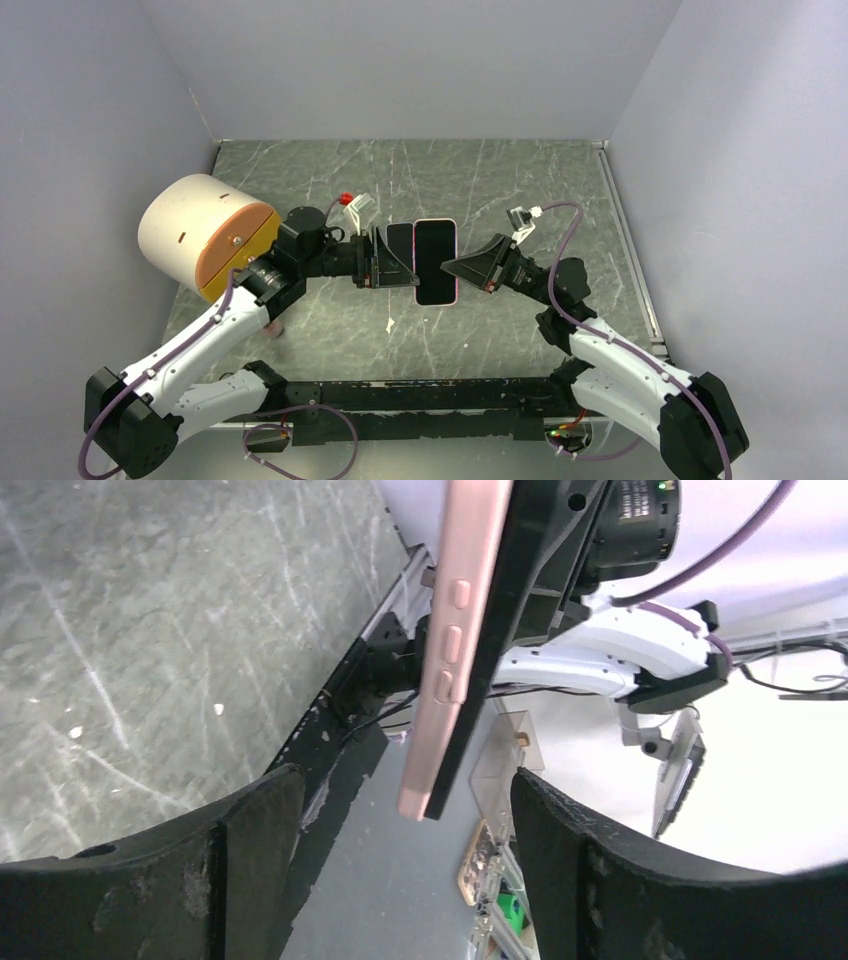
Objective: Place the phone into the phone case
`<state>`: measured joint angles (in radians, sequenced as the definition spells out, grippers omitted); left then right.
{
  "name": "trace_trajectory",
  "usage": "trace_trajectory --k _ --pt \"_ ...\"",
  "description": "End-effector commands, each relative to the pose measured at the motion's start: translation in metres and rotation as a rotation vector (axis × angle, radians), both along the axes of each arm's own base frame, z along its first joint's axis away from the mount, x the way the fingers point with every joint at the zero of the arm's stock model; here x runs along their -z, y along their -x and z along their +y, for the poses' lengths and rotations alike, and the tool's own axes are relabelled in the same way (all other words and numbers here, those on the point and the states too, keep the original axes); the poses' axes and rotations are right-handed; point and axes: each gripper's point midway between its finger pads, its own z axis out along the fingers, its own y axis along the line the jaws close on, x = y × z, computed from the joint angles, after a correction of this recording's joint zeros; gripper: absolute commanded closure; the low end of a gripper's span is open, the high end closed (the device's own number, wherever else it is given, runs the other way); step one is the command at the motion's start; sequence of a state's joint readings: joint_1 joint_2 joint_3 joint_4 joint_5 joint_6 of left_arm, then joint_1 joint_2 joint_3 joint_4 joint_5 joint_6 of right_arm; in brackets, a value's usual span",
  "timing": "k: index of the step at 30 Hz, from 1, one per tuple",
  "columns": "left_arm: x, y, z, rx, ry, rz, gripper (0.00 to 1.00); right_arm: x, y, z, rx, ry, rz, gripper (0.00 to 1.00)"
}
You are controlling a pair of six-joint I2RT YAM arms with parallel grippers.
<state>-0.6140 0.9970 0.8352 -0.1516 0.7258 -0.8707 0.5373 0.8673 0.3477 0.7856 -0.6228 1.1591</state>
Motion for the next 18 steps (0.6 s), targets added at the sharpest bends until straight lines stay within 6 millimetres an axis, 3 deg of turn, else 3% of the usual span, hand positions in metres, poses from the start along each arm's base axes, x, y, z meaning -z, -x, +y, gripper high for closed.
trace_trajectory --k 1,15,18 --pt "-0.032 0.009 -0.007 0.083 0.137 -0.069 0.21 -0.06 0.022 -0.008 -0.079 -0.218 -0.149 1.0" --pt "-0.024 0.012 -0.014 0.128 0.228 0.0 0.42 -0.046 0.012 -0.004 -0.053 -0.15 -0.102 1.0" --pt "-0.023 0.011 -0.017 0.14 0.233 0.006 0.52 -0.044 0.01 -0.004 -0.04 -0.134 -0.101 1.0"
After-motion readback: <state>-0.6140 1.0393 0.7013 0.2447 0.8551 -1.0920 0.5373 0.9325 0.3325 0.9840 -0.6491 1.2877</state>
